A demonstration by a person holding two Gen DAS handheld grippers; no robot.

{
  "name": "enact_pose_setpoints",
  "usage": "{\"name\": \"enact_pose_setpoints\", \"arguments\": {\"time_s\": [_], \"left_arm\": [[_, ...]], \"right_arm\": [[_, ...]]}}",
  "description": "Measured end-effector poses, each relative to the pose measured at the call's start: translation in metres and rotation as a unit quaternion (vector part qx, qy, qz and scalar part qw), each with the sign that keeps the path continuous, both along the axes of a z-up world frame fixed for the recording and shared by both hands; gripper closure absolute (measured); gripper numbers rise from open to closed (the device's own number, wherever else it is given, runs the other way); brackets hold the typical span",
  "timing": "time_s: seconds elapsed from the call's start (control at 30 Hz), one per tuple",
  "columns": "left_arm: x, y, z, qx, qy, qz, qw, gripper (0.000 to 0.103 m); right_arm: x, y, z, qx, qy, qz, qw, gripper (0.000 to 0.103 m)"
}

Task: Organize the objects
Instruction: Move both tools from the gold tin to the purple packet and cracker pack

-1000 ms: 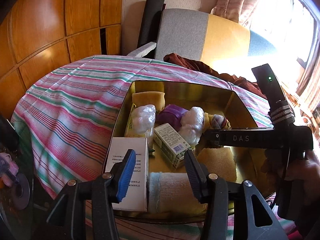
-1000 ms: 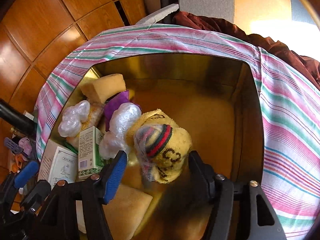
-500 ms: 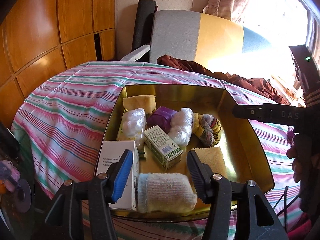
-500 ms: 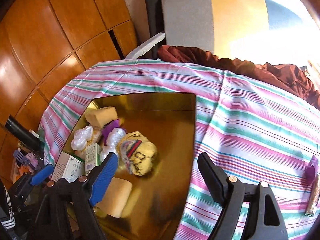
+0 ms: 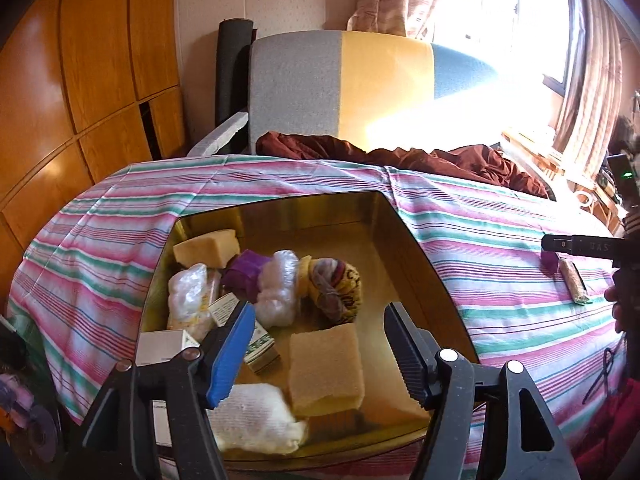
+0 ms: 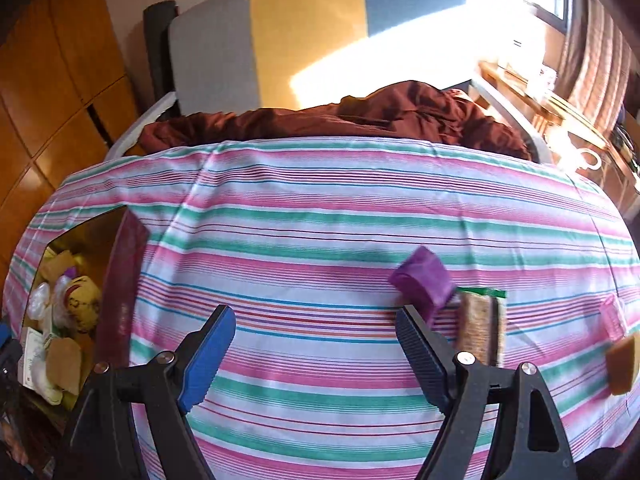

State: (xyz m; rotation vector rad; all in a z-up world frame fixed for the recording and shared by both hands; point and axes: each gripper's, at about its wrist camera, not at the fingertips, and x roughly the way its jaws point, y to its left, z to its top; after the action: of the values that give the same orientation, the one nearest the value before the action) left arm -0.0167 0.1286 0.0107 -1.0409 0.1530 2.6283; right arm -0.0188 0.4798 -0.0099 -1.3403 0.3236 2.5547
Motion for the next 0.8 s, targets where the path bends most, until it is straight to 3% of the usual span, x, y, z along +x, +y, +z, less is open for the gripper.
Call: {"name": "enact_pose_setpoints", "arguments": {"time_s": [0.17,0.33,0.57,0.8], "left_arm": [[-0.001,0.034,0.003,-0.007,0.002,-0.035,0.9994,0.033],[-0.006,0.066,0.001,-0.013,-0.008,-0.063,0.9979,0.033],[-0.009,0.108,-0.006,-0.012,-0.031,-0.097,0.9948,0.033],[-0.015,0.162,-0.013,-0.009,-0.056,-0.142,0.9883,0.033]], "right_arm": [[0.020,0.065,-0.008,-0.012,0.004,-0.092,0.996,0.019],[0.043,0.114,-0.021,-0.071,0.008,-0.191,0.979,0.019],[0.058,0.135,-0.026,-0.096,0.005,-0.247,0.964,0.019],[0.093,0.167,-0.031,-0.160,0.035,-0.335,0.928,0.019]]}}
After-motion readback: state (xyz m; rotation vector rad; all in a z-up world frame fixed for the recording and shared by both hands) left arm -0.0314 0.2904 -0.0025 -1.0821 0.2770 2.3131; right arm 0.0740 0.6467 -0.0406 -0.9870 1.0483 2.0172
